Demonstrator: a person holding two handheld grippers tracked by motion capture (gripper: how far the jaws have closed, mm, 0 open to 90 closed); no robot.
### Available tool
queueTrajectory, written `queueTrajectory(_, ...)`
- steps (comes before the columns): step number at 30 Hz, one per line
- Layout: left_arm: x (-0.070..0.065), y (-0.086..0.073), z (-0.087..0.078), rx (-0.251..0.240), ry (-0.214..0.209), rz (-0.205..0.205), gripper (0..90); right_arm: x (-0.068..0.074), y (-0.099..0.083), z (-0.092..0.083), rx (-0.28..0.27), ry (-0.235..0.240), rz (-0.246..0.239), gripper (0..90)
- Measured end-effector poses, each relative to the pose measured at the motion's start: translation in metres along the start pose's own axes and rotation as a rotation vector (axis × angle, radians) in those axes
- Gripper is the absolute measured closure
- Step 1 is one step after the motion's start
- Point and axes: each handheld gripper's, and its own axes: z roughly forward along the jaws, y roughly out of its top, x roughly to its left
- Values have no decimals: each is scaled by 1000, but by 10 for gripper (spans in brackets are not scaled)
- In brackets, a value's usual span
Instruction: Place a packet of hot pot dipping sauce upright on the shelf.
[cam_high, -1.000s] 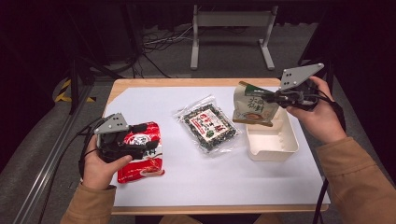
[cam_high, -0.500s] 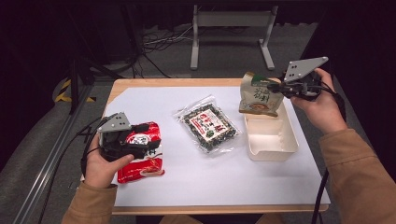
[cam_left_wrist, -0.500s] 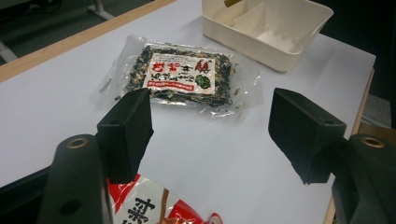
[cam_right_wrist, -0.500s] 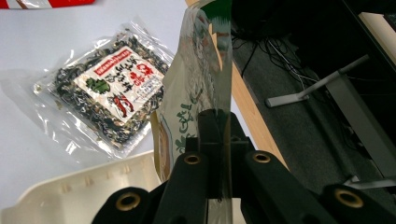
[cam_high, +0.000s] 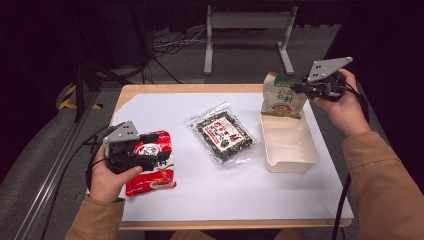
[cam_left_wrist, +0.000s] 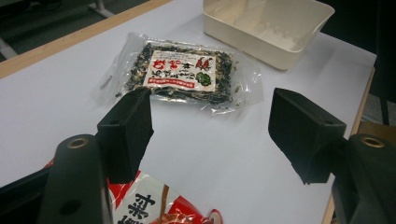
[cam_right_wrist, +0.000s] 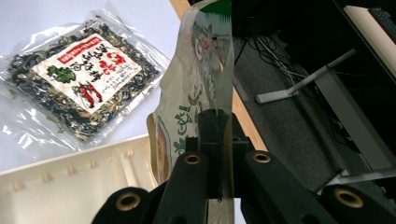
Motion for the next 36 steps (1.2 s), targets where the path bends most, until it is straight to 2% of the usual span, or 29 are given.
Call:
queueTrajectory(8, 1, -2, -3, 1, 8, 0, 312, -9, -12, 9, -11, -22, 6, 893)
queueTrajectory(14, 2, -3, -2, 4, 3, -5, 312, -12, -19, 19, -18, -9, -4, 892)
queueTrajectory(22, 3, -3, -1, 7, 2, -11, 312, -13, -23, 28, 13, -21, -28, 891)
queueTrajectory(27, 3, -4, -1, 8, 5, -9, 311, -13, -31, 35, 26, -24, -13, 890)
queueTrajectory(36, 3, -4, 1, 12, -1, -19, 310, -12, -42, 42, 10, -13, 26, 883)
